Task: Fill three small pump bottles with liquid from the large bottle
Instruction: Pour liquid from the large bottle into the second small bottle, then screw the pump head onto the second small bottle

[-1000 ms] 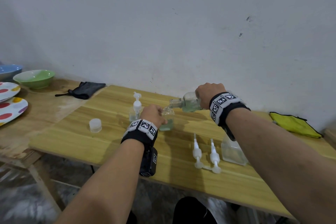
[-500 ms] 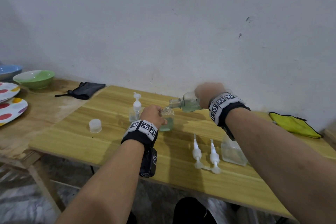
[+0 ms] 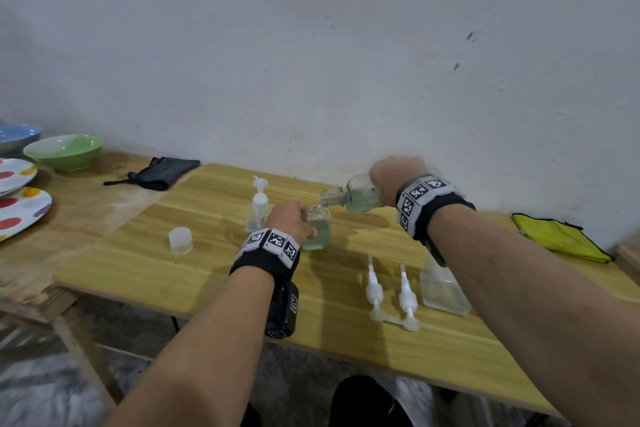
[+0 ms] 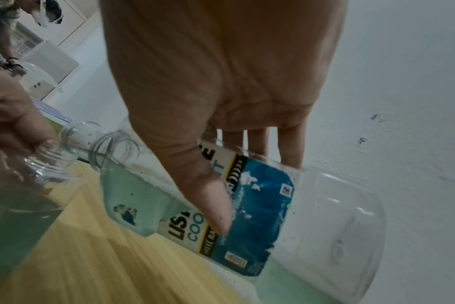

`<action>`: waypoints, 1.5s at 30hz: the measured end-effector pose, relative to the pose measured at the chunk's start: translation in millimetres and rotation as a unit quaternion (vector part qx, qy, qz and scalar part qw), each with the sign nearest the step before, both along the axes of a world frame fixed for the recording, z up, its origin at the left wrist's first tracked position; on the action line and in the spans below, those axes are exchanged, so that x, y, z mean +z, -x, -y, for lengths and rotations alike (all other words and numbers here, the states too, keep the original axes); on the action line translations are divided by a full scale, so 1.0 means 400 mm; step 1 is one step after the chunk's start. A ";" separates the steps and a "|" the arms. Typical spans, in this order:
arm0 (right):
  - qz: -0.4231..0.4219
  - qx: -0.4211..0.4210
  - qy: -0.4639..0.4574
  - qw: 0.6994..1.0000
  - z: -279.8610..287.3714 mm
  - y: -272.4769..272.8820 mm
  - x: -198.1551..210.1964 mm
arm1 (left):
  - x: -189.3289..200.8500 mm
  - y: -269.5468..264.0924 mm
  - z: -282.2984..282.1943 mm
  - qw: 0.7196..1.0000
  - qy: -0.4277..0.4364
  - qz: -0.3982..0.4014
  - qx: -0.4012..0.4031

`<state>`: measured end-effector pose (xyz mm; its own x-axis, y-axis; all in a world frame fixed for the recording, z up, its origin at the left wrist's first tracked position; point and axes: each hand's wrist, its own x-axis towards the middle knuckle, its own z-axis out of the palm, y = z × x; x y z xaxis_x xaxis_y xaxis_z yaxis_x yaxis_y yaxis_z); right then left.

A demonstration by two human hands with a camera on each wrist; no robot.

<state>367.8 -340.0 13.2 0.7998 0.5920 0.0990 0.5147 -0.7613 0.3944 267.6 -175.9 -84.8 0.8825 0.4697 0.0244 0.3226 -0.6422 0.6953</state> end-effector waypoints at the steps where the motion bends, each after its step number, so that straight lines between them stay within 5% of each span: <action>1: -0.001 -0.001 -0.002 1.000 0.001 0.000 0.000 | 0.000 0.000 -0.001 1.000 0.001 0.000 -0.001; 17: -0.127 -0.061 -0.157 0.978 0.046 0.005 -0.071 | 0.001 0.002 -0.001 1.000 -0.002 -0.002 0.004; 23: -0.203 -0.083 -0.371 0.902 0.056 -0.029 -0.061 | -0.002 0.000 -0.002 1.000 0.003 0.000 -0.001; 33: -0.250 -0.175 -0.575 0.759 0.079 -0.068 -0.136 | -0.006 -0.001 0.000 1.000 0.006 0.011 -0.011; 45: -0.239 -0.187 -0.622 0.722 0.090 -0.062 -0.164 | -0.009 -0.001 0.000 1.000 -0.008 -0.002 -0.008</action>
